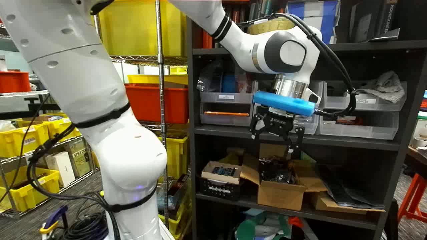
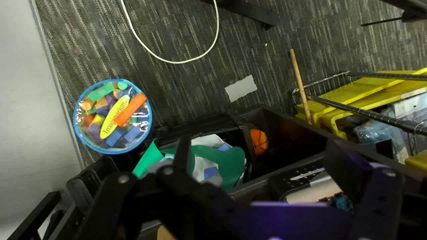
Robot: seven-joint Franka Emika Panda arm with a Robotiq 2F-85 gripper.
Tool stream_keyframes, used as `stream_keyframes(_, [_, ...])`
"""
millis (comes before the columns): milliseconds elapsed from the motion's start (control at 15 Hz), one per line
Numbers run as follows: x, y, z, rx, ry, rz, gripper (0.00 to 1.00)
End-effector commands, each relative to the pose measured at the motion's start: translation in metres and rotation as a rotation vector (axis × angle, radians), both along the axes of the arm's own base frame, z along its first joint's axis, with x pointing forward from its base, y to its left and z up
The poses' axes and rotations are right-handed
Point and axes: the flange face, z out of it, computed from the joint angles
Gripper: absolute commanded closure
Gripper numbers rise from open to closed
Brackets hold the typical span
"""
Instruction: Pick the orange toy at the top shelf and place it in the basket next to it
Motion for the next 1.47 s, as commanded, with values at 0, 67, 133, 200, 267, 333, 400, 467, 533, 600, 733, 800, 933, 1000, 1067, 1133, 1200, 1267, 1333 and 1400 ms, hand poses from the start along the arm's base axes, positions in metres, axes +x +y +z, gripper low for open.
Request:
stream_keyframes(0, [0.0,0.0,0.0,0.0,0.0,0.0,0.0])
stream_keyframes(67, [0.0,0.0,0.0,0.0,0.0,0.0,0.0])
stream_keyframes(133, [0.0,0.0,0.0,0.0,0.0,0.0,0.0])
stream_keyframes(200, [0.0,0.0,0.0,0.0,0.0,0.0,0.0])
stream_keyframes(267, [0.0,0.0,0.0,0.0,0.0,0.0,0.0])
stream_keyframes(333, [0.0,0.0,0.0,0.0,0.0,0.0,0.0])
stream_keyframes(400, [0.0,0.0,0.0,0.0,0.0,0.0,0.0])
stream_keyframes(467, [0.0,0.0,0.0,0.0,0.0,0.0,0.0])
stream_keyframes(533, [0.0,0.0,0.0,0.0,0.0,0.0,0.0])
stream_keyframes(600, [0.0,0.0,0.0,0.0,0.0,0.0,0.0])
stream_keyframes(733, [0.0,0.0,0.0,0.0,0.0,0.0,0.0])
stream_keyframes(800, [0.0,0.0,0.0,0.0,0.0,0.0,0.0])
stream_keyframes(933, [0.0,0.0,0.0,0.0,0.0,0.0,0.0])
stream_keyframes(1000, [0.0,0.0,0.0,0.0,0.0,0.0,0.0])
stream_keyframes(1067, [-0.001,0.004,0.001,-0.021,-0.038,0.014,0.0])
stream_keyframes(1133, [-0.001,0.007,0.002,-0.038,-0.096,0.045,0.0])
stream_keyframes(1200, [-0.002,0.011,0.002,-0.062,-0.157,0.079,0.0])
stream_keyframes(1267, [-0.001,0.014,0.001,-0.08,-0.2,0.097,0.0])
stream_keyframes(1333, [-0.001,0.019,-0.001,-0.094,-0.249,0.114,0.0])
stream_keyframes(1400, [-0.002,0.024,-0.004,-0.105,-0.303,0.123,0.0])
